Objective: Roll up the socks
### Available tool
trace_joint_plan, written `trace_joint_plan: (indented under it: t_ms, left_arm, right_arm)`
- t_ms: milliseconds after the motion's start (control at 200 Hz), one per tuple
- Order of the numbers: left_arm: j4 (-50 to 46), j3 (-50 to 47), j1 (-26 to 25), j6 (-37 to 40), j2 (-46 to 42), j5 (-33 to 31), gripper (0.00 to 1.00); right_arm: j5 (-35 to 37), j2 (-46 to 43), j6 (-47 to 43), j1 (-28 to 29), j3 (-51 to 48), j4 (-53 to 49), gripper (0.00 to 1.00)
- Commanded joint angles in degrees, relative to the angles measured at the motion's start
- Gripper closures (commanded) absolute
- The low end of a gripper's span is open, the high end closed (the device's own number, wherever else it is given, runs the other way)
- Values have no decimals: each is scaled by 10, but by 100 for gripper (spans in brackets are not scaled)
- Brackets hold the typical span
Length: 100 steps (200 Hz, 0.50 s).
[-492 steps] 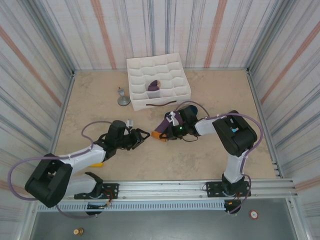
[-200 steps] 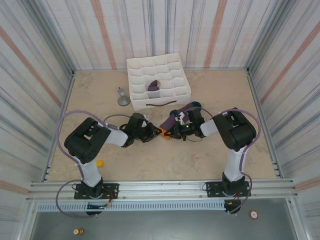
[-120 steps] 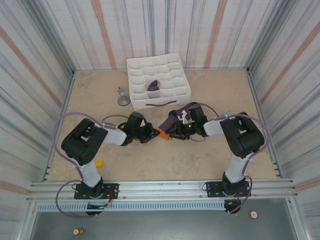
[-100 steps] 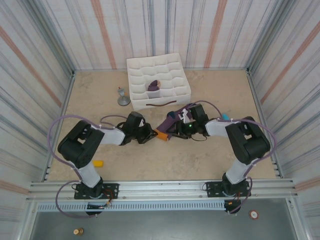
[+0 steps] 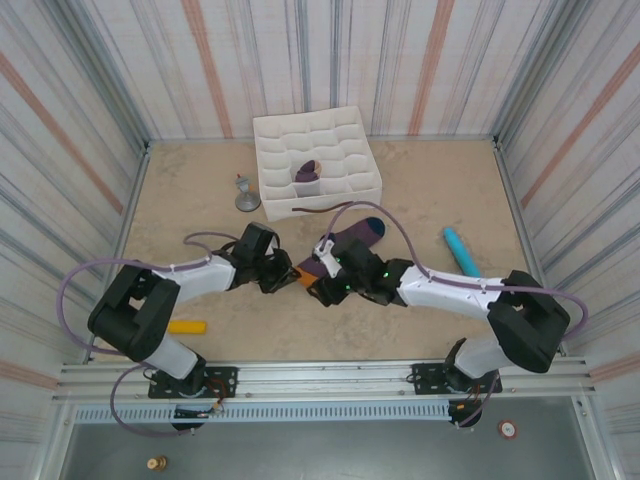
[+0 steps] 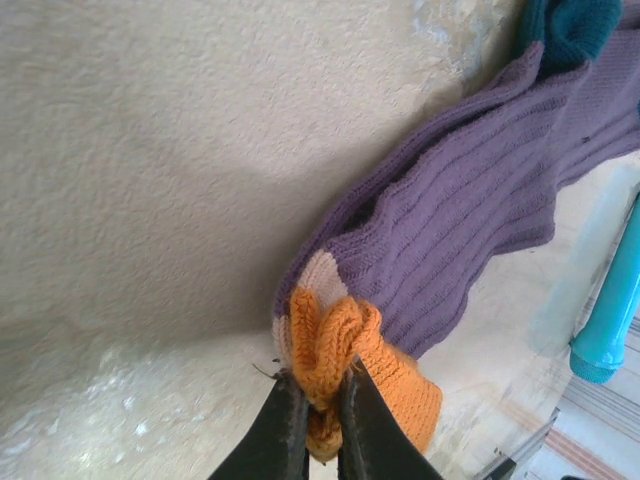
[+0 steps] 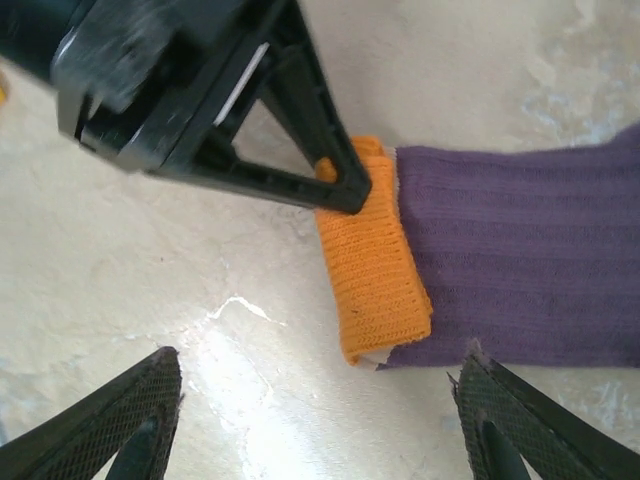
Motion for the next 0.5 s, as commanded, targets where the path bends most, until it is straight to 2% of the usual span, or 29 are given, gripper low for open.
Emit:
trace_joint_plan:
  t_ms: [0, 90, 296, 496]
  left_arm:
    - [-38, -2, 14, 18, -17, 36, 100]
    - [-41, -2, 25, 24, -18, 59, 100]
    - [-56, 7, 36, 37, -17, 87, 100]
    - [-53, 10, 44, 46, 0, 121, 100]
  right_arm:
    - [131, -16, -106, 47, -38, 45, 27]
    - [176, -11, -155, 87, -74, 105, 29]
    - [237, 26, -211, 132, -94, 188, 30]
    - [262, 82, -263, 143, -88, 256, 34]
